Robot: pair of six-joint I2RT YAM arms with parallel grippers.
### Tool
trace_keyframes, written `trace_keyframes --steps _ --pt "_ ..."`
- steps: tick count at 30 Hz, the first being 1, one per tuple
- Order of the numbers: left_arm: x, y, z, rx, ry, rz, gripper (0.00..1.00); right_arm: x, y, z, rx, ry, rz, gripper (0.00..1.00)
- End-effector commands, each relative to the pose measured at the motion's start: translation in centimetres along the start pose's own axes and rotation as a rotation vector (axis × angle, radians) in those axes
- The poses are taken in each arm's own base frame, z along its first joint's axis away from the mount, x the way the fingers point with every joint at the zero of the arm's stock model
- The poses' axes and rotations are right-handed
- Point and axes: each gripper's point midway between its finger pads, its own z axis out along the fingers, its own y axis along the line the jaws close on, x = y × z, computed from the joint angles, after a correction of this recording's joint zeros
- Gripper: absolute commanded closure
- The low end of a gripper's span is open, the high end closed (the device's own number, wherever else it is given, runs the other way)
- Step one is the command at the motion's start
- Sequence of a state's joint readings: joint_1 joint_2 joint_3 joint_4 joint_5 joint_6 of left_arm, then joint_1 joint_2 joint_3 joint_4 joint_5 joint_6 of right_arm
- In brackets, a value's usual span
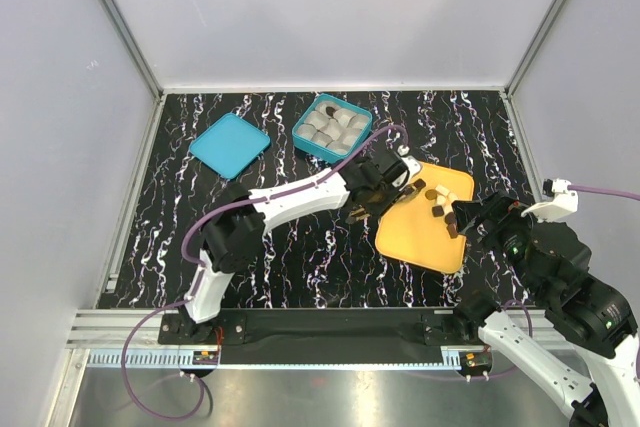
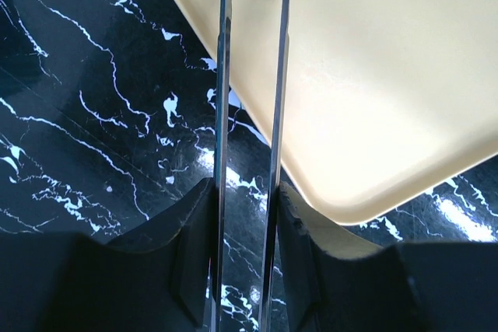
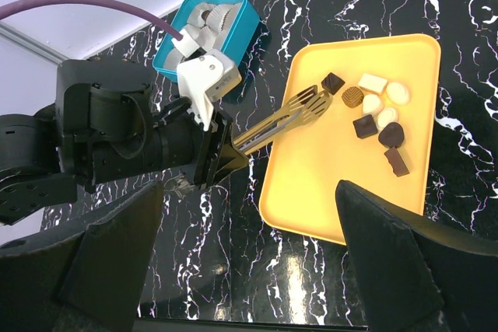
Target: Pack the chocolate
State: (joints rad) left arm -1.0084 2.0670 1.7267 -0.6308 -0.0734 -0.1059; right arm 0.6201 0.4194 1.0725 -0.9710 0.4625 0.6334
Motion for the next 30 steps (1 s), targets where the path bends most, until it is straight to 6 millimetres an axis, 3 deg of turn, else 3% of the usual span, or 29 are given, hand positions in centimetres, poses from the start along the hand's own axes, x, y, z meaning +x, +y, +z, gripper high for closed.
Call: trace_keyframes --steps 1,9,12,15,21,25,30 --pt "-3.7 0.0 -4.0 0.018 -0.115 -0.027 0.63 -1.4 0.4 -0.6 -0.014 -0.047 0.027 0.0" --pt "-6.5 1.4 -8.0 -0.027 -0.167 -0.081 0.65 -1.5 0.8 -0.4 -0.026 -0.045 0.033 0.0" --pt "-7.7 3.2 -9.7 -0.061 -0.191 -0.116 0.66 -1.4 0.9 -0.4 -0.031 -0.042 0.034 0.0" --pt "-9.1 6.8 -11.3 -0.133 -0.222 -0.167 0.66 -1.1 0.9 -0.2 -0.031 -0.032 0.031 0.0" --pt "-10.4 16.4 -13.1 -0.299 -0.299 -0.301 0.64 -0.8 1.4 0.5 -0.037 -0.022 0.025 0.0" --pt "-10.7 19.9 -13.0 -0.327 -0.319 -0.334 0.64 -1.0 1.7 0.6 -0.043 -0.023 0.02 0.0" --pt "-9.8 23.1 -10.9 -0.36 -0.283 -0.347 0.64 -1.3 1.8 0.6 -0.041 -0.028 0.016 0.01"
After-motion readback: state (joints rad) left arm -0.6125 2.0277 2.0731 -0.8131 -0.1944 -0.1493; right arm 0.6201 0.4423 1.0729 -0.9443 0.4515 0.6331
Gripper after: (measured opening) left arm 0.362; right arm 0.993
